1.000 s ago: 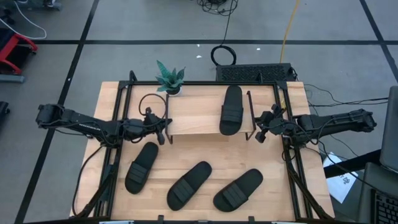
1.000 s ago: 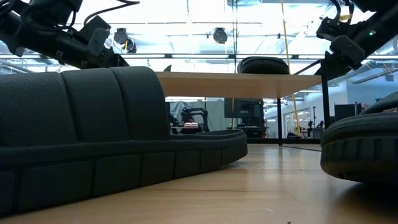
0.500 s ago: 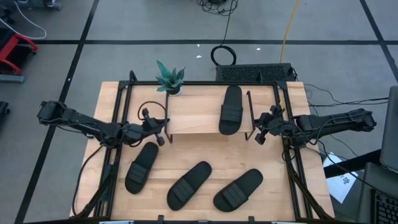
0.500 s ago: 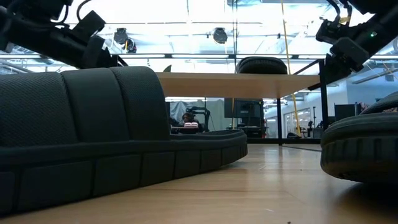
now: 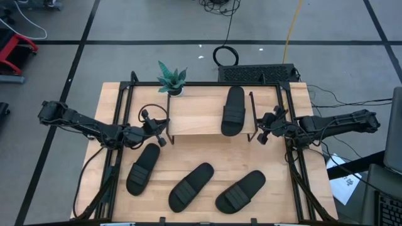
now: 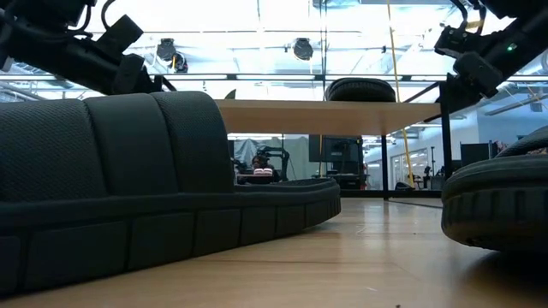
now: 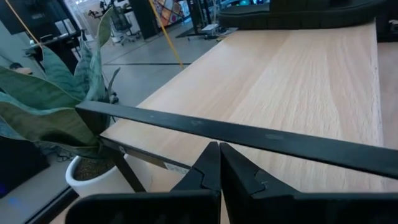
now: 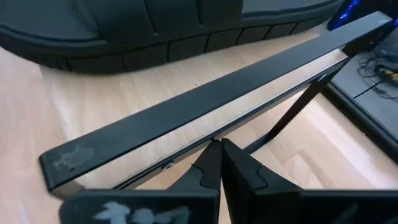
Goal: Pick and place slides into the shelf
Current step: Adjust the shelf on the table, then adjust the slide on the shelf
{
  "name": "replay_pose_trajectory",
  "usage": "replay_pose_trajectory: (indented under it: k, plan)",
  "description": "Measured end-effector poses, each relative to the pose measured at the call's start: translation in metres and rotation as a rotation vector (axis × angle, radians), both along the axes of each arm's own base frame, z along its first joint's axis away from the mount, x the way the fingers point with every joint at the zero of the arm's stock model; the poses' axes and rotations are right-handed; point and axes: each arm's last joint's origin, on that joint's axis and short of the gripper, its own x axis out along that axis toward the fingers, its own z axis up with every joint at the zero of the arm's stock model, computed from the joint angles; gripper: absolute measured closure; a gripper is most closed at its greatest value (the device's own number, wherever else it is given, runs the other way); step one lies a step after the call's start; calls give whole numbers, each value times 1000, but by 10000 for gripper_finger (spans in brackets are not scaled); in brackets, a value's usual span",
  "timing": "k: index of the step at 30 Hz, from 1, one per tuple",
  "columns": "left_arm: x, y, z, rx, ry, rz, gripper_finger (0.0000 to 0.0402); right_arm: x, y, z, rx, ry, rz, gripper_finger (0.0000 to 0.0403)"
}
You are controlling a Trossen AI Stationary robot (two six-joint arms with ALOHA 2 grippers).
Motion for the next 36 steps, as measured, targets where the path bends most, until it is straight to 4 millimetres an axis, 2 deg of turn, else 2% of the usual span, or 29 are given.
replay_pose_trajectory:
  k: [15,23,31,36]
  plan:
    - [-2,0,-5,25,67,7,401,-8,-2,3,-21,-17,-21,403]
    - [-6,-10,-6,143,132,22,401,-9,-2,3,-30,-15,-46,403]
    - [-13,-18,-9,226,175,108,401,-10,-3,3,-58,-9,-81,403]
    - [-19,-21,-2,248,130,177,401,-11,-4,3,-64,-13,-94,403]
